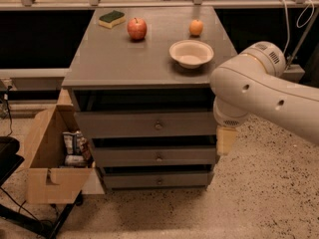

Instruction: Open top drawer

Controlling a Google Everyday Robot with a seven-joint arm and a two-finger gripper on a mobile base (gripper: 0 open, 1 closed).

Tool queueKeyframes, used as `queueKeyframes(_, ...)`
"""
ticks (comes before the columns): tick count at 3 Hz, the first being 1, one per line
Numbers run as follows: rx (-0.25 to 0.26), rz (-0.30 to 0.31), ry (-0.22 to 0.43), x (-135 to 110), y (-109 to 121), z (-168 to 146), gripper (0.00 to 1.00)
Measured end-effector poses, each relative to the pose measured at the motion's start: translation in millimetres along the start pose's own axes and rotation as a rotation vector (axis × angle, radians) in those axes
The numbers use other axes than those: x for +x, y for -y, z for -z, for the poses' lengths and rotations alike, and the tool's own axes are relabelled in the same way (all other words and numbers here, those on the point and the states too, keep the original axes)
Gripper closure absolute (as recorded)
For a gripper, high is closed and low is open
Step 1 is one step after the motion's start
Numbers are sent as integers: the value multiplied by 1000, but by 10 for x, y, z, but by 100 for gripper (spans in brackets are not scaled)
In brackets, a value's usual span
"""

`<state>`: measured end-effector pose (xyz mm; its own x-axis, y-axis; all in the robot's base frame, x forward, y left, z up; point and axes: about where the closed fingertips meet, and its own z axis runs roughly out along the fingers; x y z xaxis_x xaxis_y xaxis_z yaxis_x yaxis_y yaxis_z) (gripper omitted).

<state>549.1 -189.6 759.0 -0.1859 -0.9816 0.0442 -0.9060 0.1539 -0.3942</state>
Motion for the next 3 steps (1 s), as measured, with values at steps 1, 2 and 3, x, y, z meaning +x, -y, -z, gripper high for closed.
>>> queueKeyframes(1,0,0,2,5,-8,28,0)
queueKeyframes(2,1,16,10,-18,4,4,0)
queueKeyframes(3,-5,57,35,-120,117,-217,0)
